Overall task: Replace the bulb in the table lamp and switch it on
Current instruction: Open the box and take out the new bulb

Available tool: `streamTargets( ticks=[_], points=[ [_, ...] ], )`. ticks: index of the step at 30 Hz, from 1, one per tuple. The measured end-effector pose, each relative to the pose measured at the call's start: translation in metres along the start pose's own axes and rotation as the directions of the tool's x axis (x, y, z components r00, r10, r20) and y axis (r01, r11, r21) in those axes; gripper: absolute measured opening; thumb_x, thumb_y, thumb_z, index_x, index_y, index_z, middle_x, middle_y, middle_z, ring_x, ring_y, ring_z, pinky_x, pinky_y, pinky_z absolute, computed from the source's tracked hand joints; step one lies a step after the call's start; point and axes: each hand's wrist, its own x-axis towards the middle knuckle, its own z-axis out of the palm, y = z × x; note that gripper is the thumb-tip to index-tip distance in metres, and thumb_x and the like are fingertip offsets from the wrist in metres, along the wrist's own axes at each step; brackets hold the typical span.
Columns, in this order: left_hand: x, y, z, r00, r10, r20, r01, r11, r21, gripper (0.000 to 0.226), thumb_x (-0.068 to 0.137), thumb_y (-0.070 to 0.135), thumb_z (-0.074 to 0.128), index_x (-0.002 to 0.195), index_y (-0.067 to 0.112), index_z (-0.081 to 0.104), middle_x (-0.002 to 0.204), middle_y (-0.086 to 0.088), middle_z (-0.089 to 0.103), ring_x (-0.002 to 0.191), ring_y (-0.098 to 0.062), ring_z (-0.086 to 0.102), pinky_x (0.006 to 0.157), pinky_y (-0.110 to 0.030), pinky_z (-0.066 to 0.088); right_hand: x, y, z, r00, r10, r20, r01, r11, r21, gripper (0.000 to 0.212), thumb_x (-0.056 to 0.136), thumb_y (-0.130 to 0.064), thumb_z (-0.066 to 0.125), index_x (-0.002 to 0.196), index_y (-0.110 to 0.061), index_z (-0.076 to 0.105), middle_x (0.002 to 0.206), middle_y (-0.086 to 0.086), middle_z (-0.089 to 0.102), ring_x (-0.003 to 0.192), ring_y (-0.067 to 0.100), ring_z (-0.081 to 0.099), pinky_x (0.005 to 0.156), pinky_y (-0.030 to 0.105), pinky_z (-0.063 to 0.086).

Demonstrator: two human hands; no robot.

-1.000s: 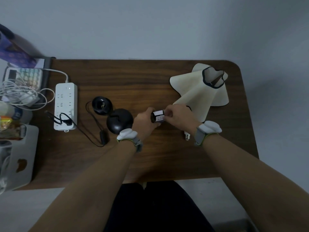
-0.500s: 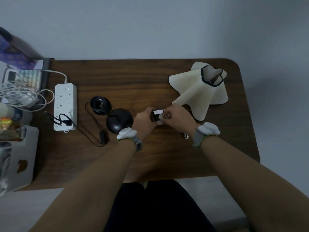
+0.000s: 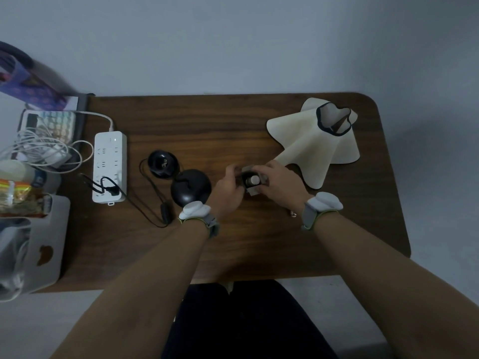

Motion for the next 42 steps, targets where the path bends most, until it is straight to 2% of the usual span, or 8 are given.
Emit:
streamTargets(
  ticks=[4,9,17,24,29,34,38,42],
  points=[
    [-0.006,0.005,0.001,0.994,0.104,-0.022,-0.106,0.985,-0.139,0.068,0.095,0.041,0.069,0.146,0.025,0.027,0.135,-0.001,0.056,0.113,-0.017,0.065,0.095,-0.039,0.057,0.001,-0.001,0.000,1.000,-0.009,0.003,0.009,1.000,-0.025,0.051,0.097,-0.047,0.066,0.144,-0.035,0.052,0.127,0.002,0.052,0.102,0.029,0.063,0.083,0.047,0.057],
    [-0.006,0.007,0.002,0.973,0.231,-0.011,-0.231,0.973,0.027,0.055,0.092,0.043,0.075,0.134,0.026,0.043,0.127,0.000,0.051,0.105,-0.019,0.061,0.090,-0.045,0.056,0.001,-0.001,-0.001,1.000,0.007,0.014,-0.006,0.999,-0.031,0.053,0.095,-0.043,0.069,0.143,-0.032,0.051,0.128,0.003,0.053,0.103,0.032,0.063,0.083,0.047,0.056],
    [-0.006,0.012,0.001,0.981,0.190,-0.039,-0.188,0.980,0.059,0.077,0.086,0.041,0.082,0.148,0.020,0.041,0.143,-0.002,0.056,0.120,-0.021,0.064,0.100,-0.043,0.055,0.003,-0.003,-0.003,1.000,0.011,0.005,-0.010,0.999,-0.034,0.049,0.091,-0.042,0.074,0.133,-0.022,0.057,0.122,0.004,0.055,0.101,0.029,0.062,0.082,0.045,0.055],
    [-0.004,0.012,0.001,0.973,0.219,-0.071,-0.199,0.955,0.219,0.076,0.087,0.041,0.080,0.149,0.012,0.047,0.139,-0.007,0.060,0.123,-0.025,0.061,0.101,-0.041,0.051,0.006,-0.007,-0.008,1.000,-0.011,-0.009,0.010,0.996,-0.084,0.034,0.100,-0.045,0.057,0.124,-0.021,0.062,0.113,0.003,0.056,0.095,0.025,0.060,0.081,0.043,0.056],
    [-0.001,0.014,0.002,0.975,0.204,-0.086,-0.177,0.951,0.253,0.074,0.086,0.042,0.081,0.147,0.012,0.051,0.135,-0.008,0.062,0.120,-0.027,0.062,0.097,-0.043,0.052,0.009,-0.013,-0.011,1.000,-0.018,-0.019,0.014,0.985,-0.172,0.030,0.097,-0.045,0.062,0.116,-0.022,0.064,0.111,0.005,0.053,0.092,0.029,0.061,0.077,0.041,0.055],
    [0.002,0.014,-0.001,0.981,0.182,-0.070,-0.158,0.952,0.264,0.075,0.084,0.042,0.082,0.146,0.013,0.052,0.136,-0.008,0.062,0.121,-0.028,0.061,0.098,-0.041,0.051,0.018,-0.014,-0.014,1.000,-0.009,-0.025,0.003,0.973,-0.232,0.025,0.093,-0.045,0.070,0.107,-0.026,0.075,0.103,0.003,0.053,0.092,0.027,0.060,0.066,0.032,0.040],
    [0.004,0.014,-0.002,0.983,0.178,-0.048,-0.158,0.945,0.285,0.075,0.083,0.037,0.084,0.146,0.012,0.051,0.137,-0.008,0.061,0.124,-0.029,0.060,0.100,-0.041,0.050,0.026,-0.016,-0.018,1.000,0.015,0.002,-0.014,0.975,-0.223,0.023,0.090,-0.046,0.074,0.105,-0.029,0.080,0.103,0.002,0.068,0.093,0.024,0.063,0.065,0.031,0.043],
    [0.005,0.013,-0.003,0.984,0.171,-0.043,-0.153,0.947,0.281,0.078,0.082,0.038,0.084,0.147,0.014,0.050,0.138,-0.008,0.061,0.125,-0.028,0.060,0.102,-0.042,0.050,0.028,-0.016,-0.020,0.998,0.065,0.021,-0.061,0.985,-0.164,0.025,0.089,-0.048,0.076,0.106,-0.031,0.080,0.101,-0.002,0.071,0.090,0.021,0.066,0.065,0.031,0.048]
  ],
)
